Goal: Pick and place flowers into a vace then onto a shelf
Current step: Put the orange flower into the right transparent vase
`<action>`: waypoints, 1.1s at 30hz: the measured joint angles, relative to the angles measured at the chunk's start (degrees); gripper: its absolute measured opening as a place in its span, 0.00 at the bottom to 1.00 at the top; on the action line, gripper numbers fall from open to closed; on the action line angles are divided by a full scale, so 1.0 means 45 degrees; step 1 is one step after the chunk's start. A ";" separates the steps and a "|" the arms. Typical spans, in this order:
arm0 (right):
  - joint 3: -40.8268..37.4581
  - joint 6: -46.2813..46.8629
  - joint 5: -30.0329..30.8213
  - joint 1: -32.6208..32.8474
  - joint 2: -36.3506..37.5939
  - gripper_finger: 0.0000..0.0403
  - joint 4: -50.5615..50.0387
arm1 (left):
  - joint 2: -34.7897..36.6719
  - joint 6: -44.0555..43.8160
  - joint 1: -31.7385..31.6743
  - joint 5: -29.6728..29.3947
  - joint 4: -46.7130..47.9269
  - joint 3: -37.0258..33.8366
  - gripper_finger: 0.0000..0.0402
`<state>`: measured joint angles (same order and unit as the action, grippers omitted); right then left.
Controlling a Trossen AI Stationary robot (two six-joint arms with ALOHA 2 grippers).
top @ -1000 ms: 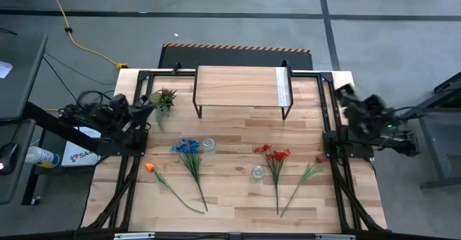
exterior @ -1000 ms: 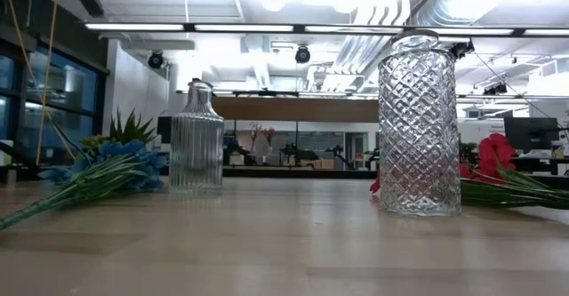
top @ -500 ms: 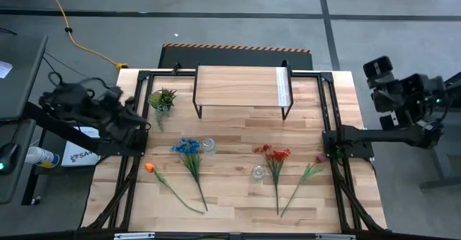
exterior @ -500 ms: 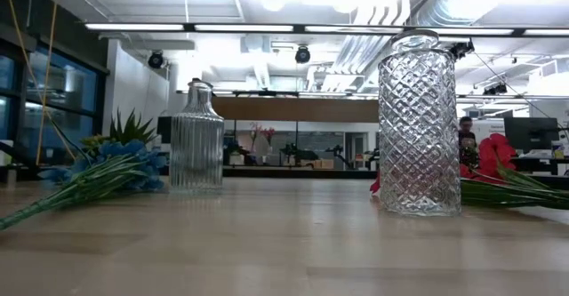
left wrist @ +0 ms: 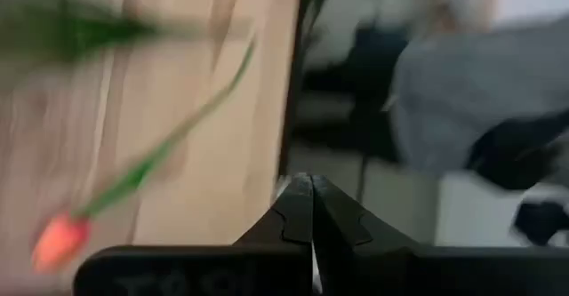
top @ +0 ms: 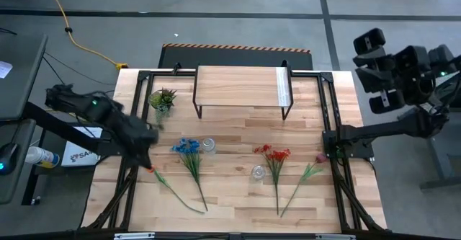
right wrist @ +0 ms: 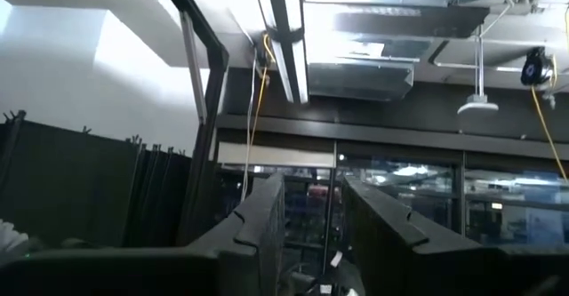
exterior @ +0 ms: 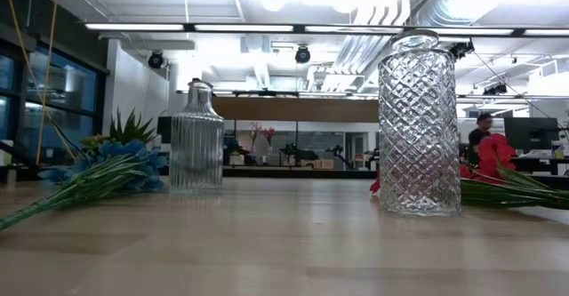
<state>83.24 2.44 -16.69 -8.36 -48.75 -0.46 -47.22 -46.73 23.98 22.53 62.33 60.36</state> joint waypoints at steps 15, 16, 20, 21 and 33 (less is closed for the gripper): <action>0.3017 -0.1422 0.1486 0.0000 -0.1617 0.27 -0.3024 | -0.1487 -1.1643 0.5476 -0.6093 0.0193 -0.0010 0.09; 0.3091 -0.1742 0.1634 -0.0004 -0.1601 0.27 -0.3245 | -0.1642 -1.2793 0.5891 -0.6271 0.0193 -0.0010 0.09; 0.3360 -0.2807 0.1865 -0.0005 -0.1496 0.27 -0.3923 | -0.2719 -1.7190 0.7273 -0.7123 0.0132 -0.0010 0.09; 0.3409 -0.2977 0.1931 -0.0003 -0.1482 0.27 -0.3995 | -0.3078 -1.8119 0.7525 -0.7232 0.0075 -0.0010 0.09; 0.4110 -0.3652 0.2205 -0.0002 -0.1366 0.27 -0.4715 | -0.6823 -2.0169 0.6699 -0.8060 -0.2543 -0.0015 0.09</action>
<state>101.73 -14.00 -6.76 -8.37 -54.90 -21.68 -77.92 -137.49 54.13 -13.74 50.89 60.29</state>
